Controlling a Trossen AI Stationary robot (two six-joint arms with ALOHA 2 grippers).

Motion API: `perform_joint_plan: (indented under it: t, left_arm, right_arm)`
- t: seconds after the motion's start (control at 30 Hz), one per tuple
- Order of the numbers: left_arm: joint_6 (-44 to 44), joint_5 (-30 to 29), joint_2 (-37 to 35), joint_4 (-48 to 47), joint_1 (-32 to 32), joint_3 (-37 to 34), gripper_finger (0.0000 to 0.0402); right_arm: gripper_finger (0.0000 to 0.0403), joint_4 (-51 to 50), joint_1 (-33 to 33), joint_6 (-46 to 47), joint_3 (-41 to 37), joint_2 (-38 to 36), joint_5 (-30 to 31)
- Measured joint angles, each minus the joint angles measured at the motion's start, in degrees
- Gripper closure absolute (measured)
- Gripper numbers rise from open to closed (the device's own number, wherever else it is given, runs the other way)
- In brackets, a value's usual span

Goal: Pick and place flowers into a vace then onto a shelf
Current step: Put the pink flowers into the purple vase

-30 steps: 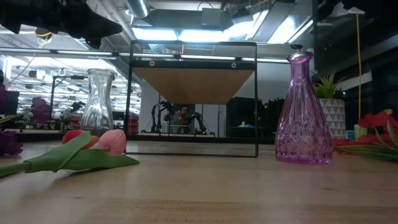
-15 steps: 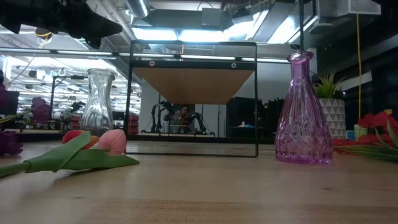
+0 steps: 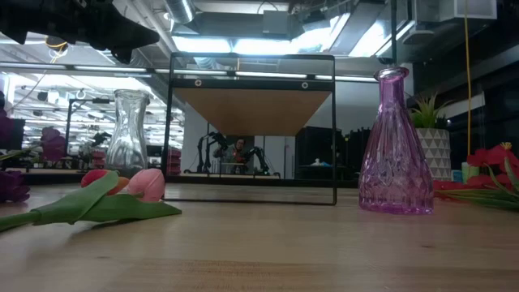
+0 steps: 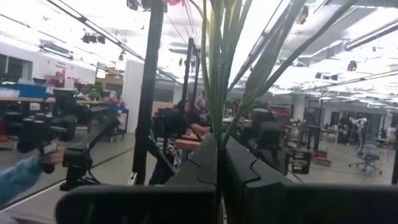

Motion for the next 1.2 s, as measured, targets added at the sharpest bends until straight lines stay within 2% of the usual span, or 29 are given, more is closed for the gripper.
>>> perform_joint_plan:
  t: [0.2,0.37,0.8,0.97,1.2]
  left_arm:
    - [0.0,0.0,0.0,0.0,0.0,0.0,0.0398]
    - [0.0,0.0,0.0,0.0,0.0,0.0,0.0398]
    - [0.0,0.0,0.0,0.0,0.0,0.0,0.0398]
    - [0.0,0.0,0.0,-0.1,0.0,0.0,0.0398]
    - [0.0,0.0,0.0,-0.1,0.0,0.0,0.0398]
  right_arm:
    - [0.0403,0.5,0.8,1.3,0.0,2.5,0.3]
    - [0.0403,2.0,0.7,1.4,0.0,5.1,5.2]
    - [0.0403,4.4,2.1,2.5,0.0,8.6,5.3]
    - [0.0403,4.8,4.3,1.3,0.0,10.7,10.3]
    - [0.0403,9.7,4.6,-0.8,0.0,16.3,11.7]
